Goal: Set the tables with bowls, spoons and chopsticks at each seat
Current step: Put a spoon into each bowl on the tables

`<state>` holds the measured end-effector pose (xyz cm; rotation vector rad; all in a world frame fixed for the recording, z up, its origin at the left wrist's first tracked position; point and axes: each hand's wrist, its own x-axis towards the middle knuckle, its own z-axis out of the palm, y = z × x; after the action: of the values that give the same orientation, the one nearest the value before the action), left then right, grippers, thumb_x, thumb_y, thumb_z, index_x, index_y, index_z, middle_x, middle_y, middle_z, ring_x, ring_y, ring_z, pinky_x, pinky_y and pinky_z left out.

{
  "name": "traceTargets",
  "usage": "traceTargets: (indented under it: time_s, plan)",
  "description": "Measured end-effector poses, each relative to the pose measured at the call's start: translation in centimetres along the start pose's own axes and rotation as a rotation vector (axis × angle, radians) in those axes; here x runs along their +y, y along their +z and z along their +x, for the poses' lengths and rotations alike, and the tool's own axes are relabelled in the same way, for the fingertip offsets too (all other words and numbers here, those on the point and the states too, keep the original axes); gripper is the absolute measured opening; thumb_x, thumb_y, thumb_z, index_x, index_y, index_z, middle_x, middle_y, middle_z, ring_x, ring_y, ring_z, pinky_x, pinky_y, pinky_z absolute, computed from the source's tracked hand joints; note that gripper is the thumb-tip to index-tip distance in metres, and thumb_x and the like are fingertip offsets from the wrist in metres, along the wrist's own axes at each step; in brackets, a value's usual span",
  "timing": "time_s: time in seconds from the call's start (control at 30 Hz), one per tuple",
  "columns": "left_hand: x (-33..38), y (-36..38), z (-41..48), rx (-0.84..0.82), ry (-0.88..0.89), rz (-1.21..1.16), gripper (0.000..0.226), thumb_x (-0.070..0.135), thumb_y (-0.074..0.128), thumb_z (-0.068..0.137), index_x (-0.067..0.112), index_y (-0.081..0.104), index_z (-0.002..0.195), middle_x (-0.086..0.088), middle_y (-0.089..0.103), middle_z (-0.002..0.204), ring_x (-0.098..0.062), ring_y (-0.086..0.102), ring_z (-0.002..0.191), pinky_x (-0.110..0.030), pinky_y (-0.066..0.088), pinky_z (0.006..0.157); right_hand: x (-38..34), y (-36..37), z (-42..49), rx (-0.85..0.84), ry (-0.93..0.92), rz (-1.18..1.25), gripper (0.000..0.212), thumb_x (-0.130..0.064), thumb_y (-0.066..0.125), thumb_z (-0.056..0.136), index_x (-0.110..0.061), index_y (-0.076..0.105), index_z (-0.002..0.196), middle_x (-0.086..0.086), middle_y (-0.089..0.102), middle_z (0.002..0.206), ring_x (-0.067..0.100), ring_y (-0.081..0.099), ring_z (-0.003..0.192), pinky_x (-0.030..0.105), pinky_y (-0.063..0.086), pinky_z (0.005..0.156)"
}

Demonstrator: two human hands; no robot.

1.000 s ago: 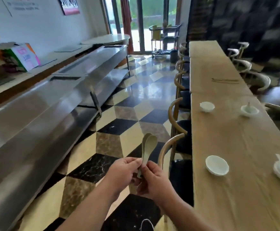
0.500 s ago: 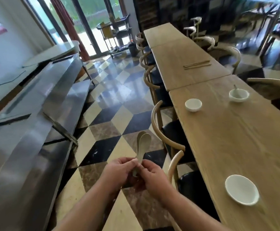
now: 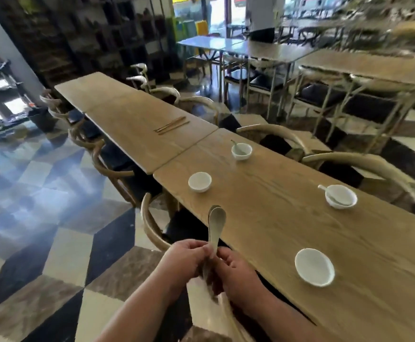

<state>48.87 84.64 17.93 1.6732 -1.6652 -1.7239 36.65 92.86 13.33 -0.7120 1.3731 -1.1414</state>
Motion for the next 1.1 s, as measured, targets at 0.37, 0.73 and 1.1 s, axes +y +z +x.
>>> traceTargets:
  time_s: [0.37,0.73,1.1]
  plan:
    - [1.9,2.8,6.7,-0.564,-0.031,0.008,0.016,0.019,0.072,0.102,0.007,0.082,0.105,-0.013,0.082,0.094,-0.022,0.075,0.084,-0.035,0.062,0.083,-0.6,-1.0,-2.8,0.509,0.080,-0.007,0.039,-0.043,0.060,0.107,-0.016,0.070,0.081,0.008,0.064,0.068,0.016,0.054,0.052,0.033,0.046,0.056]
    - [-0.3,16.4,11.7,-0.685,-0.233,0.052,0.014,0.016,0.069,0.103,0.006,0.077,0.109,-0.010,0.080,0.092,-0.019,0.071,0.083,-0.031,0.061,0.075,6.2,-12.7,-3.3,0.623,0.308,-0.008,0.032,-0.039,0.055,0.110,-0.015,0.075,0.103,-0.001,0.070,0.077,0.014,0.062,0.059,0.027,0.054,0.056]
    - [-1.7,23.1,19.3,-0.508,-0.404,-0.048,0.012,0.010,0.073,0.099,0.002,0.072,0.109,-0.010,0.079,0.085,-0.016,0.073,0.076,-0.027,0.062,0.066,11.5,-28.9,-1.5,0.711,0.600,-0.486,0.022,-0.037,0.061,0.102,-0.022,0.071,0.091,-0.005,0.066,0.076,0.014,0.056,0.065,0.032,0.039,0.057]
